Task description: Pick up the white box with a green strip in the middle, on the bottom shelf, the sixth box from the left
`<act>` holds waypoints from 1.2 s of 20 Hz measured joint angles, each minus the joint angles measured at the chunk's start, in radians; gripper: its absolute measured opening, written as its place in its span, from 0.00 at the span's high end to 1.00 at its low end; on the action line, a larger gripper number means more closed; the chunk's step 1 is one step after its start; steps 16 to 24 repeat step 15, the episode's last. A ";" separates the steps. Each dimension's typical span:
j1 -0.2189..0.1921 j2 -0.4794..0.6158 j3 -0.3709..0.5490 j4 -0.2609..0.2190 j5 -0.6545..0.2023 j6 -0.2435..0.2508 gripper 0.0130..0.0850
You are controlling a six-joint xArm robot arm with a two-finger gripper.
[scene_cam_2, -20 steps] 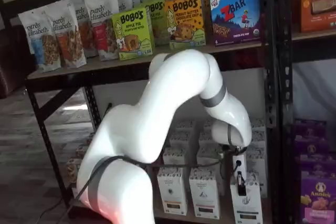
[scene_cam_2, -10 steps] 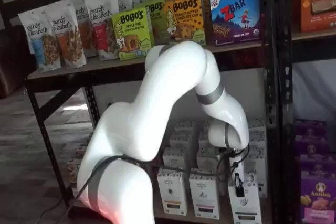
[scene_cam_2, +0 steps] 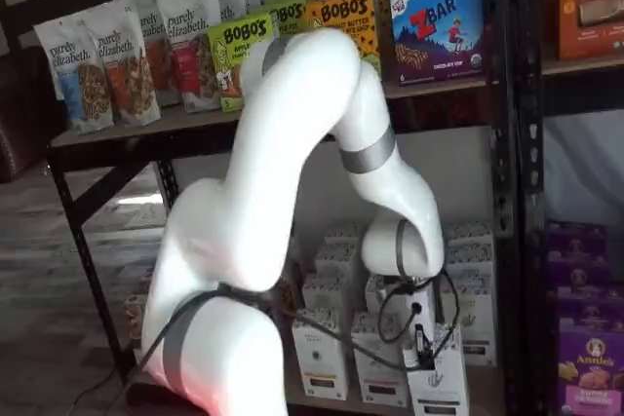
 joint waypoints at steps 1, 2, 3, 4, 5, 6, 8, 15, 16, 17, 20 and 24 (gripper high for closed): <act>0.002 -0.034 0.042 -0.001 -0.010 0.003 0.44; 0.003 -0.064 0.077 -0.005 -0.018 0.008 0.44; 0.006 -0.092 0.109 -0.004 -0.025 0.010 0.44; 0.010 -0.120 0.142 0.004 -0.034 0.006 0.44; 0.017 -0.152 0.177 0.020 -0.041 -0.003 0.44; 0.024 -0.187 0.211 0.033 -0.042 -0.009 0.44; 0.037 -0.245 0.265 0.057 -0.041 -0.019 0.44; 0.065 -0.441 0.425 0.047 -0.016 0.020 0.44; 0.065 -0.441 0.425 0.047 -0.016 0.020 0.44; 0.065 -0.441 0.425 0.047 -0.016 0.020 0.44; 0.065 -0.441 0.425 0.047 -0.016 0.020 0.44; 0.065 -0.441 0.425 0.047 -0.016 0.020 0.44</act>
